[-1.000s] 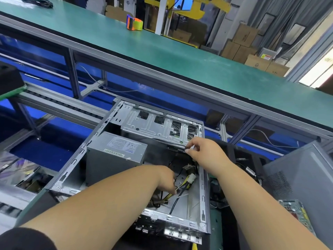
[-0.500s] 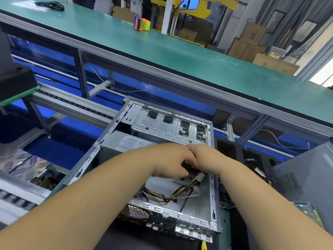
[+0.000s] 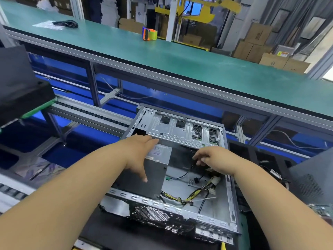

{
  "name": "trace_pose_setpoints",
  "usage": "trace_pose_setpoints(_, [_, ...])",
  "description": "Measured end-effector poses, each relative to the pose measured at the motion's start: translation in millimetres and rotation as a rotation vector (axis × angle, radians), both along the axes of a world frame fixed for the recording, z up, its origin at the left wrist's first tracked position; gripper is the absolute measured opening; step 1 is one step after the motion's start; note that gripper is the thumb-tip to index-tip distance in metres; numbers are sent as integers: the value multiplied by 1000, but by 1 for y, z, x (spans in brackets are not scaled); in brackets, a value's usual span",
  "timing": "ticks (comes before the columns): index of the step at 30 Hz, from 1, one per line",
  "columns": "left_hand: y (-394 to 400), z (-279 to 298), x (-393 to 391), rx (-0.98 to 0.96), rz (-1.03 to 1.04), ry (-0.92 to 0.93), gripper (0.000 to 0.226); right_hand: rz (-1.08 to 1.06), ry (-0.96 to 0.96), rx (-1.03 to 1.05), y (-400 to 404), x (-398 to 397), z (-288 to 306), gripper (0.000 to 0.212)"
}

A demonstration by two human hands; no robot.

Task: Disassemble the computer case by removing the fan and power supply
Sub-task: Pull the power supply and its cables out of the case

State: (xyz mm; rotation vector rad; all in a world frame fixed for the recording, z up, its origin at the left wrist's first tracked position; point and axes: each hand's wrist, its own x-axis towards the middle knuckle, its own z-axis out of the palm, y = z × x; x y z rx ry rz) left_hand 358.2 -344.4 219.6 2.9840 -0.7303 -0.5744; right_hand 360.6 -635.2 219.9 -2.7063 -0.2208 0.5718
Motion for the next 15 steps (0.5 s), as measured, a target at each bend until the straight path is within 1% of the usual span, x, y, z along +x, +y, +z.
trace_pose_setpoints(3, [2, -8, 4, -48, 4, -1, 133, -18, -16, 18, 7, -7, -2, 36])
trace_pose_setpoints(6, [1, -11, 5, -106, 2, -46, 126, 3, -27, 27, 22, -15, -9, 29])
trace_pose_setpoints(7, [0, -10, 5, -113, -6, -66, 124, 27, -35, 25, 29, -18, -12, 32])
trace_pose_setpoints(10, [0, -9, -1, -162, -50, -129, 110, 86, -33, 22, 47, -25, -24, 58])
trace_pose_setpoints(12, [0, -8, -7, -218, -76, -180, 107, 79, -4, 19, 51, -28, -32, 71])
trace_pose_setpoints(15, [-3, -2, -15, -242, -148, -273, 108, 49, 58, 35, 47, -34, -41, 80])
